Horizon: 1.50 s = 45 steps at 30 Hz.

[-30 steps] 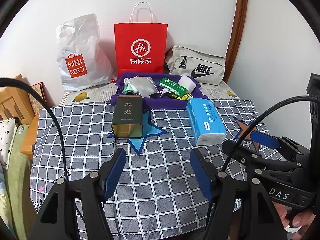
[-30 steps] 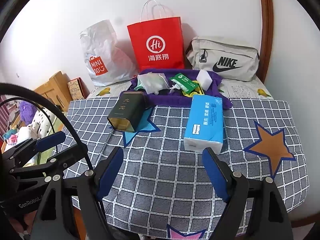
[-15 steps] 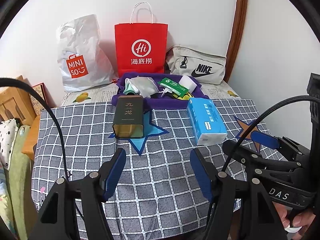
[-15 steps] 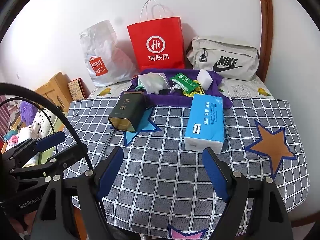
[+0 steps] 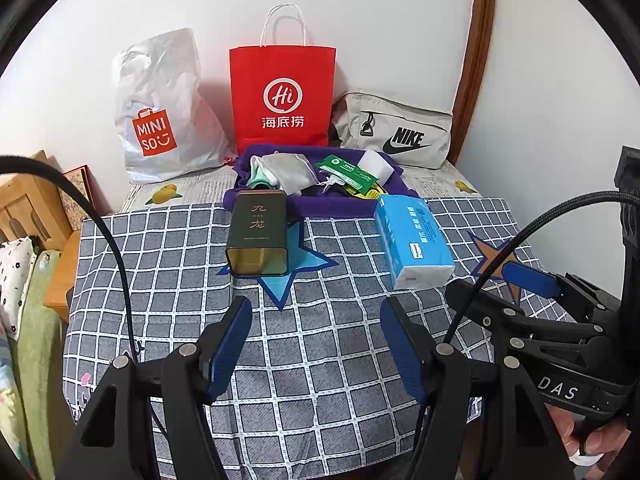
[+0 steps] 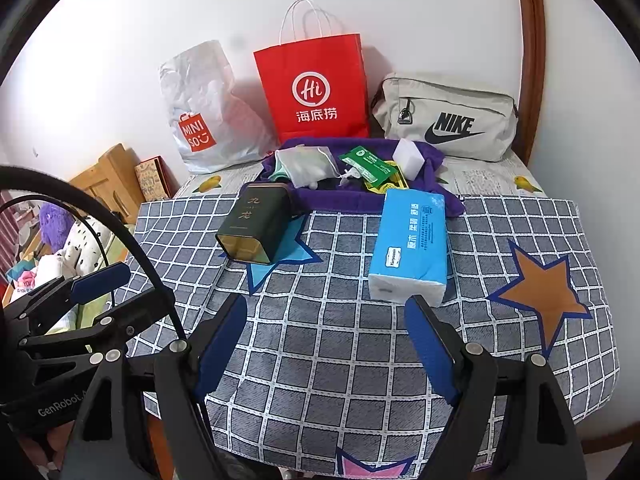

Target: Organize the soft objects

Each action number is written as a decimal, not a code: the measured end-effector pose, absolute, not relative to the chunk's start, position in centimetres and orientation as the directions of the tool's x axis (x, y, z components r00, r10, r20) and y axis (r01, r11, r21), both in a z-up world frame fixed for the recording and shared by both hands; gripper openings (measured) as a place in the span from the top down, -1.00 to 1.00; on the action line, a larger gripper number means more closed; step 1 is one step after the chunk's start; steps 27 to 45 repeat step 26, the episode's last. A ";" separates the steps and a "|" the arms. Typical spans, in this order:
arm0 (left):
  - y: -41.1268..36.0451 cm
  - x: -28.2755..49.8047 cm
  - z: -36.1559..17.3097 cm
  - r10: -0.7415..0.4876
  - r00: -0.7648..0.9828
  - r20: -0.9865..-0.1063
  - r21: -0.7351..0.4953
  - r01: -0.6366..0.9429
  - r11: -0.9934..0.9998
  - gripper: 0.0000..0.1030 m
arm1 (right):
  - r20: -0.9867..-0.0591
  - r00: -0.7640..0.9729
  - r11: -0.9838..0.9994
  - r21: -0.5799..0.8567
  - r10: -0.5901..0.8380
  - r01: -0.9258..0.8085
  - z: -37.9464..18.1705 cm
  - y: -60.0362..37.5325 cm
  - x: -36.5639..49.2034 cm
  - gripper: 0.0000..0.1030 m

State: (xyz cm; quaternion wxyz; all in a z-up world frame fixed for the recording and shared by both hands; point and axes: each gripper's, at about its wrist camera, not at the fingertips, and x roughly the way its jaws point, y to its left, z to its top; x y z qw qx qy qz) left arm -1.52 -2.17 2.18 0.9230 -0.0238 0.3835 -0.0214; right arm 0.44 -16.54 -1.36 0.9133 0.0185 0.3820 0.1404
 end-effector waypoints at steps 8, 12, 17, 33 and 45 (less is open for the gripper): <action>-2.1 -1.5 2.2 -0.056 0.705 -0.707 -0.060 0.018 0.998 -0.25 | -0.693 0.668 0.959 0.142 0.273 -0.244 -1.4 -16.6 0.4 -0.58; -2.1 -1.6 2.2 -0.055 0.706 -0.707 -0.061 0.017 0.998 -0.25 | -0.692 0.670 0.960 0.139 0.269 -0.243 -1.4 -16.5 0.4 -0.58; -2.0 -1.7 2.2 -0.054 0.705 -0.707 -0.060 0.016 0.998 -0.25 | -0.694 0.668 0.960 0.140 0.269 -0.241 -1.5 -16.4 0.4 -0.58; -1.9 -1.4 2.1 -0.045 0.701 -0.712 -0.049 0.015 0.999 -0.25 | -0.698 0.664 0.961 0.141 0.268 -0.239 -1.8 -16.3 0.7 -0.58; -1.9 -1.4 2.1 -0.045 0.701 -0.712 -0.049 0.015 0.999 -0.25 | -0.698 0.664 0.961 0.141 0.268 -0.239 -1.8 -16.3 0.7 -0.58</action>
